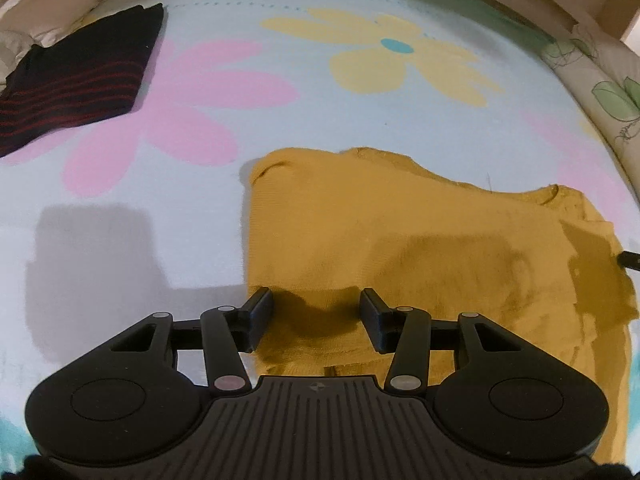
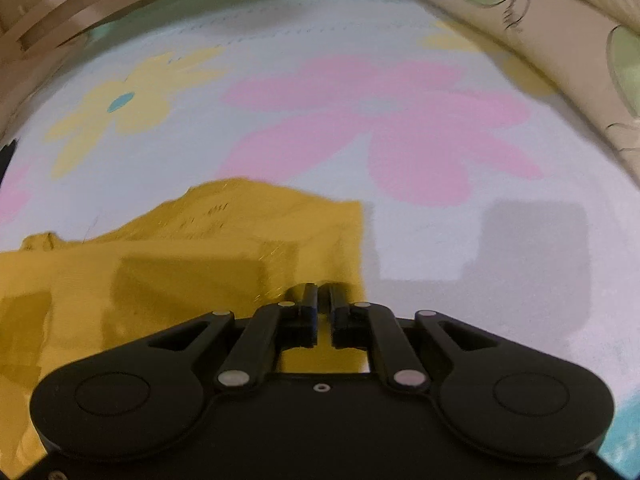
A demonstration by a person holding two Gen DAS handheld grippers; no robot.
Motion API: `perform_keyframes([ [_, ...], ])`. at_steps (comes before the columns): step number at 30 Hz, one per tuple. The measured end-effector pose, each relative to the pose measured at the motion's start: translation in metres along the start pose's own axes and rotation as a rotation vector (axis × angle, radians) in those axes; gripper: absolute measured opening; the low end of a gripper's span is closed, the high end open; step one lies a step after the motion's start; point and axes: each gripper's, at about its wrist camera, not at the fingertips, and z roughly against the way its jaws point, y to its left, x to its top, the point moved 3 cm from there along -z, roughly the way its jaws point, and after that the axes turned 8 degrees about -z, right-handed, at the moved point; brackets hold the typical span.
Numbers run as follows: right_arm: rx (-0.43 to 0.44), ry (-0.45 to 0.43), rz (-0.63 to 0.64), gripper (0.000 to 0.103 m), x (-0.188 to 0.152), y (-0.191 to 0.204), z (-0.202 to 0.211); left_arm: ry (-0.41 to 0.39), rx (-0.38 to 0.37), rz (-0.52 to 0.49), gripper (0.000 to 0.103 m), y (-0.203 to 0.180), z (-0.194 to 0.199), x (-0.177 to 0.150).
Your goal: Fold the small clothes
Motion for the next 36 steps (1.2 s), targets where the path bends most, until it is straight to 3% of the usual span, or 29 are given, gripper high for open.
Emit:
perform_keyframes([
  [4,0.026,-0.040,-0.018,0.021,0.005,-0.002,0.015,-0.066,0.080,0.051,0.047,0.018,0.011,0.004],
  [5,0.040,-0.044,-0.012,0.023,0.005,0.001,0.018,-0.084,0.092,0.080,0.047,0.025,0.014,0.005],
  [7,0.060,-0.038,0.012,0.040,0.002,0.010,0.021,-0.099,0.113,0.150,0.047,0.041,0.015,0.006],
  [10,0.097,-0.023,0.060,0.043,-0.007,0.029,0.020,-0.092,0.136,0.204,0.047,0.056,0.008,0.007],
  [16,0.168,0.015,0.194,0.043,-0.026,0.073,0.016,-0.088,0.150,0.172,0.047,0.065,-0.008,0.022],
  [21,0.168,0.057,0.264,0.042,-0.040,0.087,0.005,-0.090,0.164,0.058,0.048,0.058,-0.030,0.046],
  [26,0.178,0.072,0.234,0.041,-0.042,0.082,-0.003,-0.109,0.137,0.018,0.048,0.053,-0.048,0.072],
  [31,0.175,0.072,0.238,0.041,-0.042,0.082,-0.001,-0.180,0.097,0.160,0.048,0.065,-0.033,0.089],
  [34,0.172,0.072,0.241,0.041,-0.042,0.082,0.000,-0.203,0.044,0.244,0.048,0.070,-0.013,0.078],
  [36,0.166,0.071,0.241,0.041,-0.042,0.083,0.001,-0.178,0.017,0.235,0.048,0.066,-0.004,0.065],
])
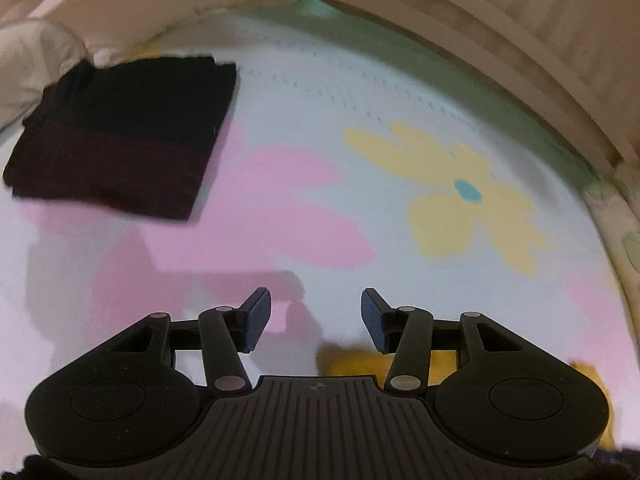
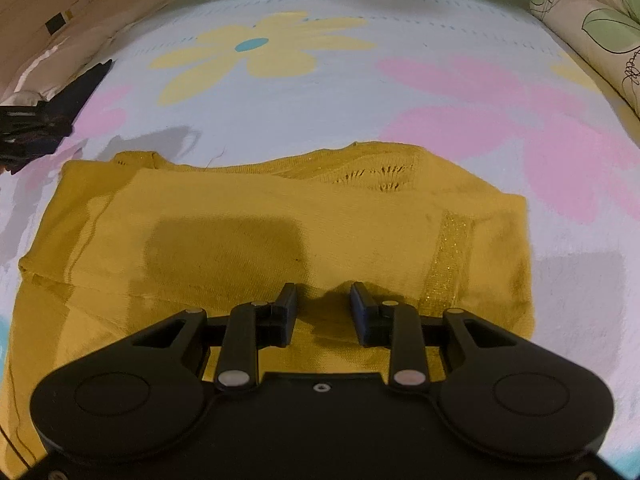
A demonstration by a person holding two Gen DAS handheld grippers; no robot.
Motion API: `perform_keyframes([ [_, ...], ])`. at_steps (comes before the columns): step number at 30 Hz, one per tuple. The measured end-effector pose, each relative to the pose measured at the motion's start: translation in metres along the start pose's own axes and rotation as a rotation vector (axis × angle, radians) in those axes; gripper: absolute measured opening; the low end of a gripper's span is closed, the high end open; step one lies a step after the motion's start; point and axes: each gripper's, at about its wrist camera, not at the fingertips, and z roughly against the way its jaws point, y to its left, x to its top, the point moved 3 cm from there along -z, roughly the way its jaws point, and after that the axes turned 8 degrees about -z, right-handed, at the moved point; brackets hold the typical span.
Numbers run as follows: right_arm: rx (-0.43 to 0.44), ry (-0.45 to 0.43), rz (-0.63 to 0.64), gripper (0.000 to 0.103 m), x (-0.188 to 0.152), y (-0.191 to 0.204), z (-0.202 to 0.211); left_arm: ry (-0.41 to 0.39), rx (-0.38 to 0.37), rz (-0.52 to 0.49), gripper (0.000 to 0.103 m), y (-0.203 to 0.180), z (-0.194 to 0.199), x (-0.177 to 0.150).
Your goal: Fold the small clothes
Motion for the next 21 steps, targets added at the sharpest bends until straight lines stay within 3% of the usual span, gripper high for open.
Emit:
perform_keyframes([
  [4,-0.007,-0.070,0.024,0.043,0.007,0.010,0.016,0.063,-0.035,-0.098,0.048,-0.010,0.012,-0.042],
  [7,0.054,-0.120,0.036,0.043,0.019,0.027,0.031,0.092,-0.069,-0.140,0.048,-0.020,0.012,-0.071],
  [11,0.137,-0.153,0.110,0.043,0.036,0.069,0.038,0.027,-0.045,-0.231,0.047,-0.032,0.018,-0.092],
  [12,0.158,-0.150,0.139,0.043,0.041,0.083,0.036,0.019,-0.052,-0.218,0.042,-0.032,0.019,-0.093],
  [13,0.179,-0.147,0.172,0.043,0.045,0.098,0.034,0.014,-0.060,-0.205,0.025,-0.032,0.020,-0.096],
  [15,0.212,-0.145,0.247,0.042,0.052,0.129,0.027,0.002,-0.066,-0.180,0.007,-0.033,0.022,-0.101],
  [21,0.308,-0.135,0.485,0.039,0.067,0.224,-0.009,-0.105,0.001,-0.275,0.005,-0.048,0.028,-0.118],
])
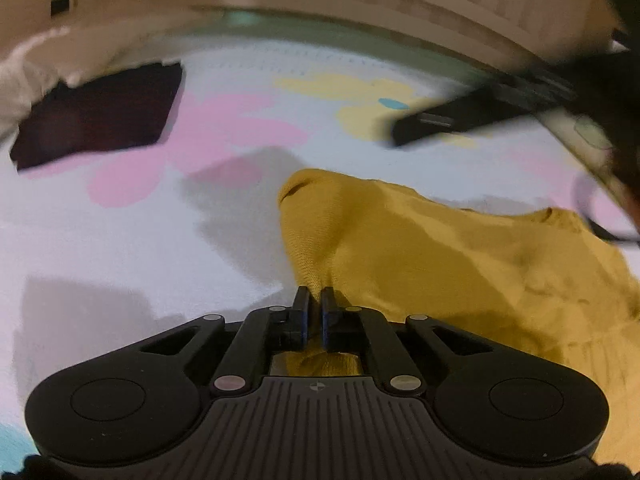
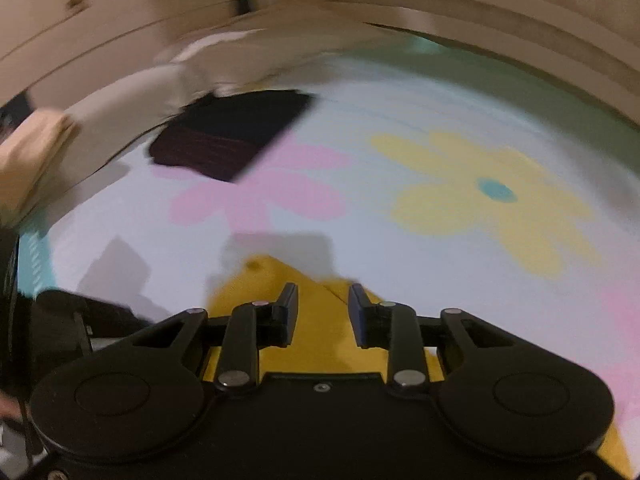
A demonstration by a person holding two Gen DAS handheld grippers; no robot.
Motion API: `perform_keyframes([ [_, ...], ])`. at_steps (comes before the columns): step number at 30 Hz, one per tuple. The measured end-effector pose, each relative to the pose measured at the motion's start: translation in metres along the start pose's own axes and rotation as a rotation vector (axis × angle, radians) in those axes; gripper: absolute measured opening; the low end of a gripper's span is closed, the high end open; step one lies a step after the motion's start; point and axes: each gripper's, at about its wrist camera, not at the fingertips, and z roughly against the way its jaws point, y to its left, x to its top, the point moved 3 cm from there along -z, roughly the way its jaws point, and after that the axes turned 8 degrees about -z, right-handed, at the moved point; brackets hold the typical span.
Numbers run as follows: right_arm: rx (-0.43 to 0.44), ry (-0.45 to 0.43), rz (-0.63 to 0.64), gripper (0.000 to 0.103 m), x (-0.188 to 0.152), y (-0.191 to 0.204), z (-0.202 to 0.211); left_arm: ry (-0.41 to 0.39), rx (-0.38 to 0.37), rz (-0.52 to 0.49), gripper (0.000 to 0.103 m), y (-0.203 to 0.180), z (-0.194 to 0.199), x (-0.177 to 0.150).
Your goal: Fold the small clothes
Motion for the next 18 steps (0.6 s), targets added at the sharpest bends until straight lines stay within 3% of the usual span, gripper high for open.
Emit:
perform_keyframes([
  [4,0.060,0.024,0.157,0.039,0.009,0.038,-0.034,-0.032,0.036,-0.052,0.005,-0.008,0.001,-0.003],
  [10,0.046,0.111,0.484,0.039,-0.006,0.079,-0.071,-0.063,0.095,-0.151,0.005,-0.026,0.003,-0.006],
  [13,0.053,0.150,0.555,0.039,-0.015,0.080,-0.078,-0.073,0.115,-0.204,0.005,-0.035,0.003,-0.009],
  [18,0.008,0.212,0.588,0.013,-0.017,0.073,-0.097,-0.078,0.128,-0.209,0.005,-0.037,0.001,-0.009],
])
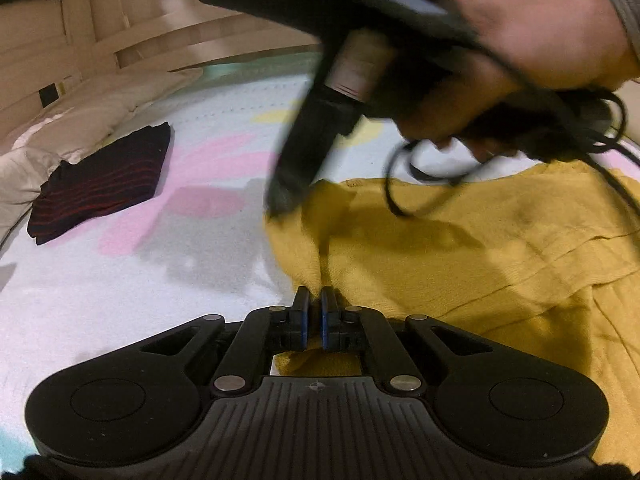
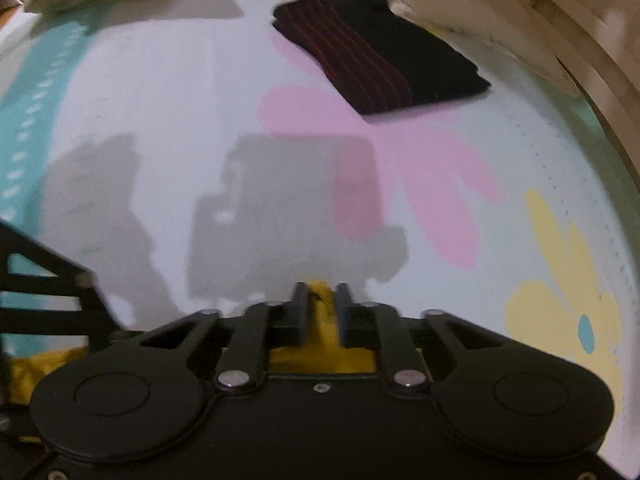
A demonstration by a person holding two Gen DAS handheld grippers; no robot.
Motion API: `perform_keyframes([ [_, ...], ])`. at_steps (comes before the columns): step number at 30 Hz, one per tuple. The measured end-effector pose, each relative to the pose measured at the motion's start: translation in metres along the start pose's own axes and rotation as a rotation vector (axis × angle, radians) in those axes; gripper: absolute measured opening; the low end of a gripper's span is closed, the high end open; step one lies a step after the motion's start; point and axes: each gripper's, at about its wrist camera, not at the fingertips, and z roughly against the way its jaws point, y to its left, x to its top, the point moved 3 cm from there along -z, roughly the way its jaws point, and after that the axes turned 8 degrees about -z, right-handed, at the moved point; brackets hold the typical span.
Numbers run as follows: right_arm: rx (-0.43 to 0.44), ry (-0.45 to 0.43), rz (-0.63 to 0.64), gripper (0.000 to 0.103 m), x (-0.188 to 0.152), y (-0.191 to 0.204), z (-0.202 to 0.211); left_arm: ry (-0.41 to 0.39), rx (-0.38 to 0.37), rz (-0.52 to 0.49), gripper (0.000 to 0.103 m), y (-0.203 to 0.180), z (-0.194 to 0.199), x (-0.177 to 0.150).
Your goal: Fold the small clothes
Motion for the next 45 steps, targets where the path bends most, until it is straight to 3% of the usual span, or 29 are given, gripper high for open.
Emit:
perform_keyframes([
  [1,-0.022,-0.005,-0.036,0.004,0.002,-0.007,0.000,0.002,0.000,0.000,0.005,0.000,0.000,0.001],
  [5,-0.122,-0.058,-0.340,0.004,0.015,-0.061,-0.001,0.005,-0.007,0.004,0.005,0.002,0.000,0.000],
  [8,-0.077,-0.116,-0.546,0.004,0.011,-0.091,0.013,0.009,-0.013,0.006,0.005,0.004,0.001,-0.002],
  [10,-0.016,-0.145,-0.585,0.019,0.006,-0.097,0.023,0.013,-0.008,0.008,0.005,0.004,0.000,-0.001],
  [11,0.028,-0.150,-0.571,0.022,0.004,-0.094,0.026,0.013,0.000,-0.001,0.005,0.002,0.000,-0.001],
  [12,0.069,-0.145,-0.535,0.037,0.005,-0.093,0.028,0.011,0.010,-0.020,0.005,-0.001,0.000,-0.001],
  [14,0.092,-0.132,-0.427,0.050,0.008,-0.077,0.032,0.004,0.032,-0.072,0.005,-0.008,0.001,-0.001],
  [22,0.148,-0.096,0.014,0.047,0.018,-0.002,0.032,-0.019,0.071,-0.228,0.005,-0.030,0.004,-0.002],
  [25,0.085,-0.022,0.158,0.044,0.013,0.012,0.017,-0.021,0.079,-0.262,0.005,-0.034,0.005,-0.002],
  [26,0.059,0.000,0.188,0.041,0.010,0.015,0.013,-0.020,0.078,-0.264,0.005,-0.034,0.005,0.000],
  [28,0.042,0.025,0.182,0.023,0.004,0.010,0.008,-0.018,0.079,-0.267,0.005,-0.034,0.005,0.001],
  [29,0.029,0.031,0.156,0.014,0.004,0.006,0.006,-0.017,0.080,-0.266,0.005,-0.033,0.006,0.001],
  [33,-0.056,0.007,-0.001,0.003,0.004,-0.028,0.004,-0.016,0.079,-0.267,0.005,-0.035,0.007,0.001],
  [36,-0.134,-0.022,-0.228,0.003,0.008,-0.067,0.003,-0.013,0.071,-0.256,0.005,-0.034,0.005,-0.001],
  [41,-0.093,-0.096,-0.503,0.005,-0.003,-0.108,0.021,0.019,0.036,-0.178,0.006,-0.017,0.003,0.005],
  [45,-0.057,-0.112,-0.645,0.012,-0.028,-0.124,0.040,0.086,0.005,-0.028,0.009,0.020,0.001,0.009],
])
